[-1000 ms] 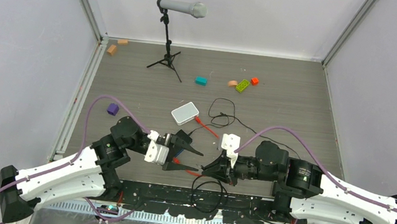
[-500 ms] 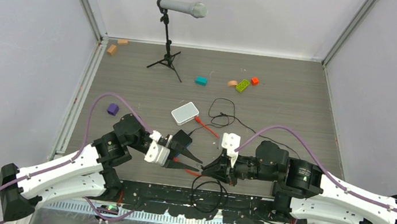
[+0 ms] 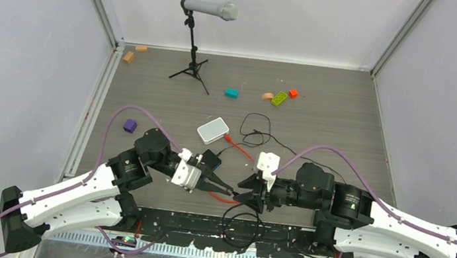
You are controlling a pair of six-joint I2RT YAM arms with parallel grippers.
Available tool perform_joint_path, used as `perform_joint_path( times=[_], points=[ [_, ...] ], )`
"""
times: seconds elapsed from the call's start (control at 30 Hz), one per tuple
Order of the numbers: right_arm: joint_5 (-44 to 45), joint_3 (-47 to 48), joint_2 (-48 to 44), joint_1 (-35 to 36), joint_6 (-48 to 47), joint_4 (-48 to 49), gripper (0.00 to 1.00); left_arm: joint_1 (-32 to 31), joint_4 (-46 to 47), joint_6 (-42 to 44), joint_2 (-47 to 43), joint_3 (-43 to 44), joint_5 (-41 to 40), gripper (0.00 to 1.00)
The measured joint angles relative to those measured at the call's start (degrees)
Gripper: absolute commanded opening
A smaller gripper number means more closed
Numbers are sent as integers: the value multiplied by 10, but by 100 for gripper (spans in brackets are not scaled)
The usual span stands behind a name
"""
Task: Insert the plug into the switch port
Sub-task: Pick up the connector from the center of the board.
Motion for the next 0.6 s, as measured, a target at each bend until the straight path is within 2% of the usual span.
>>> perform_joint_path(
  times=[0.17,0.37,0.47,0.6],
  points=[
    [96,-17,-49,0,-45,2,52,0,27,-68,0,-10,-98,0],
    [233,-158,-139,0,-150,176,52,0,52,-198,8,-36,-280,0],
    [291,-188,-128,-1,-196,238,52,-1,14,-249,22,-19,-389,0],
    [337,-186,-109,0,-231,278,52,-1,-84,-295,72,67,-549,0]
  ],
)
